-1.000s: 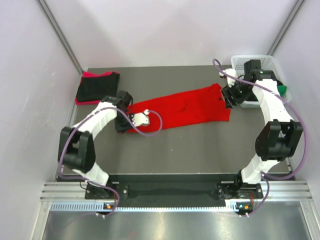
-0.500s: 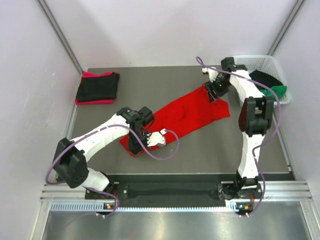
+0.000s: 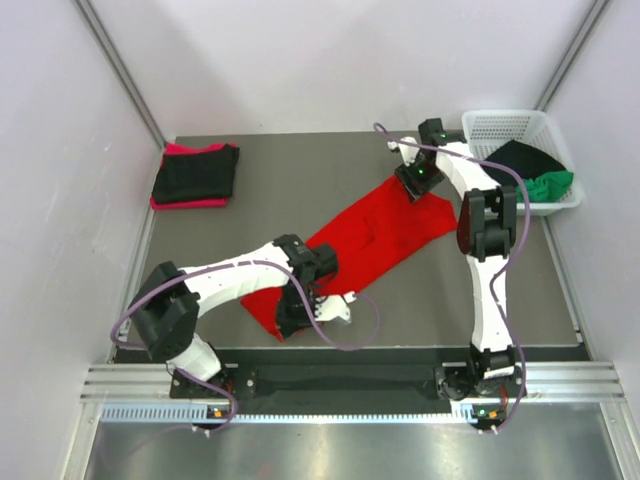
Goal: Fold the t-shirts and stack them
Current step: Fold the tshirt
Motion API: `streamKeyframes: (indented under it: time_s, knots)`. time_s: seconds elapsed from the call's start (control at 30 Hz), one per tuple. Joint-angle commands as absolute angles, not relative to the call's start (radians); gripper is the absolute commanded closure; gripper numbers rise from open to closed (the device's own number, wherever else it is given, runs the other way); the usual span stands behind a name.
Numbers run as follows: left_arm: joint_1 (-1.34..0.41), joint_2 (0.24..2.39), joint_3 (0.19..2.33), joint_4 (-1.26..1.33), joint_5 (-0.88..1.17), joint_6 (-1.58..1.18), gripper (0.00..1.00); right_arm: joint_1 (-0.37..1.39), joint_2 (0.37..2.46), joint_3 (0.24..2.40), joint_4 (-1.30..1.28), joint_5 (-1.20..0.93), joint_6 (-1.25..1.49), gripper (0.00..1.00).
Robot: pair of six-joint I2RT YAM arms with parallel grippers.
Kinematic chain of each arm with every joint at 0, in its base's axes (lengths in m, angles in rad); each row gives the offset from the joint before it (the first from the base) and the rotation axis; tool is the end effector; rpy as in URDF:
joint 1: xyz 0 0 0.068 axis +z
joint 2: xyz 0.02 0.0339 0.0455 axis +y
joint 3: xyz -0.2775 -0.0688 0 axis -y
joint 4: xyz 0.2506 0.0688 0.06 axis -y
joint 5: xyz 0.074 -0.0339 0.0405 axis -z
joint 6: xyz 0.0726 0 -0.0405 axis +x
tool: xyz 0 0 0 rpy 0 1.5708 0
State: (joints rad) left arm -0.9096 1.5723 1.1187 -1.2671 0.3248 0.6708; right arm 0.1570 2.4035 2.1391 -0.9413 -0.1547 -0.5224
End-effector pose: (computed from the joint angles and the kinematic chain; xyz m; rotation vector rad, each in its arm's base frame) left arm 0.1356 -0.2120 0.1939 -2.0505 -2.0815 0.4491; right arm 0.5266 0.0947 0.1565 -0.9544 2.5824 0.1175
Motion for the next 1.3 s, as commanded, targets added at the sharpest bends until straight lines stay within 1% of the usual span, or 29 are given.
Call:
streamKeyframes:
  time_s: [0.0, 0.17, 0.3, 0.53, 0.8, 1.03, 1.13, 1.17, 1.2, 1.27]
  knots:
    - [-0.957, 1.592, 1.120, -1.253, 0.422, 0.637, 0.99, 0.205, 2.456, 2.230, -0.916, -0.065, -0.535, 0.40]
    - [-0.977, 1.673, 1.170, -1.229, 0.451, 0.615, 0.98, 0.232, 2.557, 2.338, -0.920, -0.038, -0.557, 0.38]
    - [-0.979, 1.745, 1.216, -1.190, 0.469, 0.595, 0.98, 0.248, 2.623, 2.401, -0.879, -0.014, -0.566, 0.33]
    - [-0.996, 1.818, 1.269, -1.144, 0.502, 0.558, 0.97, 0.279, 2.677, 2.434, -0.744, 0.048, -0.624, 0.28]
    - [-1.003, 1.850, 1.301, -1.124, 0.483, 0.543, 0.96, 0.305, 2.766, 2.540, -0.657, 0.074, -0.627, 0.25]
    - [-1.012, 1.920, 1.365, -1.108, 0.494, 0.517, 0.96, 0.325, 2.757, 2.551, -0.552, 0.046, -0.637, 0.23]
    - [-1.025, 1.953, 1.388, -1.101, 0.494, 0.517, 0.93, 0.339, 2.758, 2.556, -0.523, 0.054, -0.646, 0.22]
    - [-1.029, 1.966, 1.403, -1.100, 0.502, 0.514, 0.90, 0.342, 2.760, 2.559, -0.517, 0.054, -0.646, 0.22]
    - [-1.034, 1.971, 1.413, -1.103, 0.508, 0.514, 0.81, 0.341, 2.760, 2.562, -0.505, 0.064, -0.640, 0.21]
    - [-1.046, 1.965, 1.442, -1.104, 0.521, 0.511, 0.72, 0.337, 2.737, 2.574, -0.480, 0.109, -0.646, 0.21]
